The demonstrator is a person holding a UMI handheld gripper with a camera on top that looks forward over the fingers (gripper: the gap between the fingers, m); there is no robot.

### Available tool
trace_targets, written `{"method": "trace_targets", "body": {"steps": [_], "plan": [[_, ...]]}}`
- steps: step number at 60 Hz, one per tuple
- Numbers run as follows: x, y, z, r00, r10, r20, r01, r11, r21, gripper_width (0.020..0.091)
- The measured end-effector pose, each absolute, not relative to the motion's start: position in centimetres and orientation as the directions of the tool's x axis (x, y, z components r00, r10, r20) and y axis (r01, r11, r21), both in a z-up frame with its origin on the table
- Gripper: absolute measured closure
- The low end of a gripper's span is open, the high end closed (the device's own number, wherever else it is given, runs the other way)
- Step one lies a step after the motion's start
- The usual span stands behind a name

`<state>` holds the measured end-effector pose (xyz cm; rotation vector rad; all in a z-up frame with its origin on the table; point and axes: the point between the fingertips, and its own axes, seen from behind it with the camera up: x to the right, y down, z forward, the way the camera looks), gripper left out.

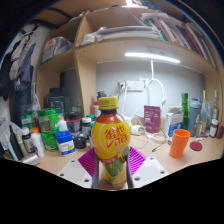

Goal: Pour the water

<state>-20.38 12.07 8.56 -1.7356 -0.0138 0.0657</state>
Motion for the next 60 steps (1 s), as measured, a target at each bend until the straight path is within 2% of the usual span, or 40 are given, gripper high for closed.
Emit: {"method": "trace_targets", "body": {"steps": [8,16,22,26,27,30,38,48,60], "plan": [[-21.3,12.7,9.2,0.99,0.113,-0.089,-0.066,-0.192,-0.979,0.0709],[-19.8,14.6,15.2,0.916,0.158,-0.368,-0.344,-0.162,-0.925,0.0708],[-17.5,16.3,18.9,0.662,0.176,-0.729,-0.693,-0.228,-0.684,0.0708],[-15.1,18.1,19.2,0.448,0.124,-0.886,-0.839,-0.284,-0.464,0.071],[-14.6,18.5,19.1,0.393,0.111,-0.913,-0.863,-0.297,-0.408,0.0729],[-13.2,19.3,19.0,0.23,0.072,-0.97,-0.914,-0.327,-0.241,0.0713],[-9.9,19.6,18.5,-0.042,0.021,-0.999,-0.949,-0.314,0.033,0.0712],[-7.7,19.3,20.8,-0.482,0.008,-0.876,-0.824,-0.344,0.45,0.0711],[-6.0,19.2,21.9,-0.718,-0.027,-0.695,-0.644,-0.354,0.679,0.0711]]}}
